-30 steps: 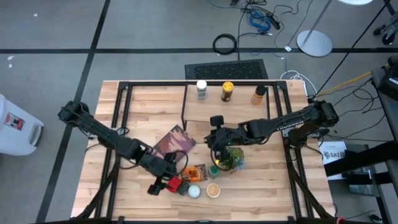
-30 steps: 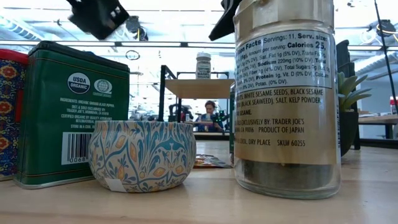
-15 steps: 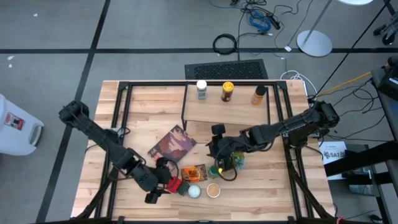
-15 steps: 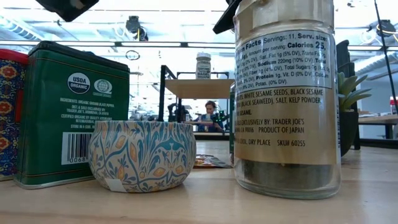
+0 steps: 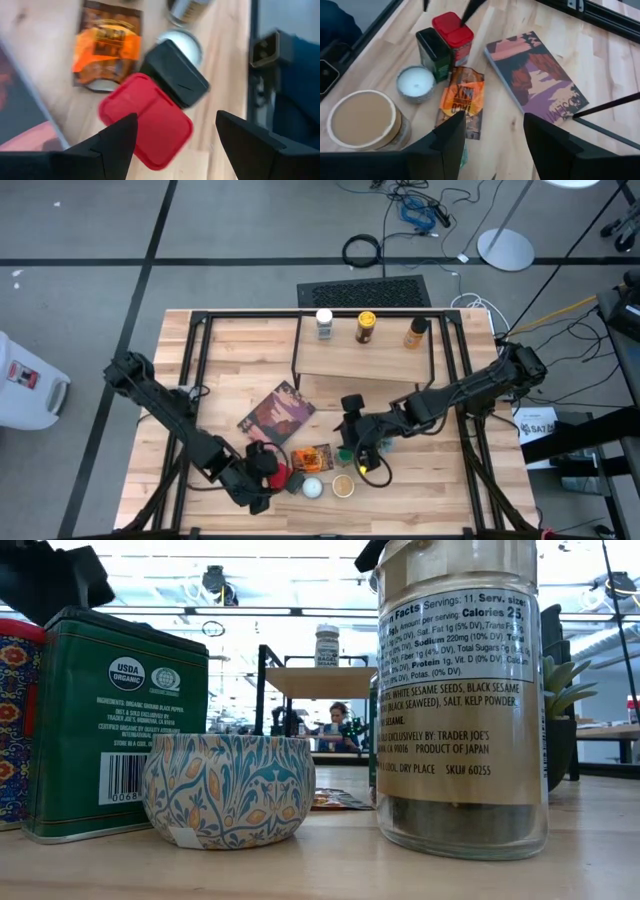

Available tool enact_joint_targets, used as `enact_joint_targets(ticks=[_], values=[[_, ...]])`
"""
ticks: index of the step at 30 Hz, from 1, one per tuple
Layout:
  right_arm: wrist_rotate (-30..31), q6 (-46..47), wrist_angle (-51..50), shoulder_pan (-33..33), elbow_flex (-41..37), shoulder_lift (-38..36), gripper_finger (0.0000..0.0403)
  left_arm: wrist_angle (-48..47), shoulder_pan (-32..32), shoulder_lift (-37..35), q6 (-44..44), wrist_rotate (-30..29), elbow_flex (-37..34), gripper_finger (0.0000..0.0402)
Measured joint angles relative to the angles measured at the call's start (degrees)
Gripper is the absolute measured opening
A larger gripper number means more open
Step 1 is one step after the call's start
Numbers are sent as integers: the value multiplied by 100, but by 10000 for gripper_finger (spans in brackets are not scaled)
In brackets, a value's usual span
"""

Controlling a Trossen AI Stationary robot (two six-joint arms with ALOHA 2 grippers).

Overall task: Shelf spices
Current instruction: Put the red seasoning can on the shelf

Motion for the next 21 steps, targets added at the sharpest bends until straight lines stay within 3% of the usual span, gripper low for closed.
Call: enact_joint_targets(ticks=[3, 7, 21], values=[[6, 14, 0, 79, 0, 0, 188, -148, -43, 31, -371, -375, 0, 279], [8, 42, -10, 163, 0, 0, 188, -169, -35, 81, -522, -456, 0, 279], [8, 316, -65, 293, 0, 0, 187, -723, 83, 258, -378, -272, 24, 279]])
